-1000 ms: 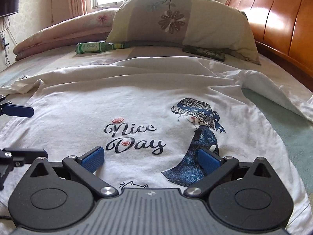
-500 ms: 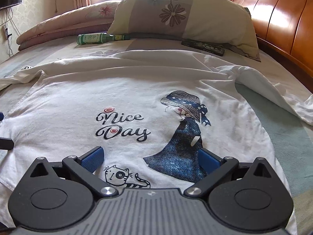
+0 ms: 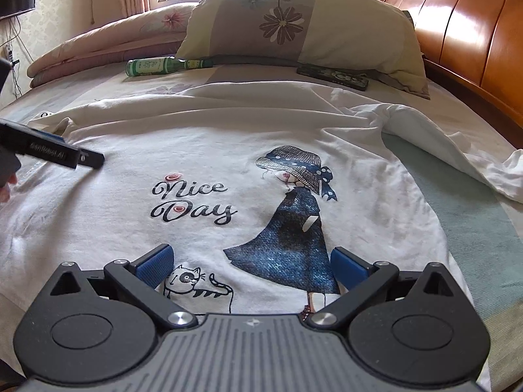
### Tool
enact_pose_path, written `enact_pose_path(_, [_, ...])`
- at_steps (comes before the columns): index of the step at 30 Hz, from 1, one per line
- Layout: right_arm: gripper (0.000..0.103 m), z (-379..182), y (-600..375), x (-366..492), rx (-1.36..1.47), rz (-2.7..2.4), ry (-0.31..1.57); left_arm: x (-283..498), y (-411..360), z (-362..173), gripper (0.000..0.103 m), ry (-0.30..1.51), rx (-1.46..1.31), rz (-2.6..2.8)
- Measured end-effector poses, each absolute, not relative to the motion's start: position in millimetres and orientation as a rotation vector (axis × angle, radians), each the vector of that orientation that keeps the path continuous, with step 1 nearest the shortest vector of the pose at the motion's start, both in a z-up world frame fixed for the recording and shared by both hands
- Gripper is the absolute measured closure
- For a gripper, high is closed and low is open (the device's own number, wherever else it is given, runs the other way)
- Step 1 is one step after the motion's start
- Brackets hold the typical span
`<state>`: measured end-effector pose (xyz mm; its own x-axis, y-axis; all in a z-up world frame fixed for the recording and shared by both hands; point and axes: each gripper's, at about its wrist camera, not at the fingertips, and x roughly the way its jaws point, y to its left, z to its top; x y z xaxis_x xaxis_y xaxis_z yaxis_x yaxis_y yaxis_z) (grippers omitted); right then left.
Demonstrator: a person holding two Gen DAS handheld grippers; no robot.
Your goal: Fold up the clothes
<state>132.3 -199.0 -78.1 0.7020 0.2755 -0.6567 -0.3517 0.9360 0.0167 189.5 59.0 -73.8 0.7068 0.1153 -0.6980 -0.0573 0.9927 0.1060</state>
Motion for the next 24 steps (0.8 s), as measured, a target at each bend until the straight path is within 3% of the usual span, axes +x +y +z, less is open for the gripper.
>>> enact_pose_path(5, [0.0,-81,-198,131,-0.114,0.347,0.679,191,75,-52,0.001,0.744,-0.093,-0.022])
enact_pose_path(13, [0.0,-86,-201,127,-0.108,0.354,0.619,187,57,-80,0.001,0.743,-0.028,-0.209])
enact_pose_path(22, [0.0,-57,-197,159,-0.123,0.331,0.788,187,100,-74,0.001,0.77,-0.131,-0.14])
enact_pose_path(24, [0.0,-39,-200,174,-0.117,0.327,0.752,187,101,-73,0.001,0.772,-0.144,-0.158])
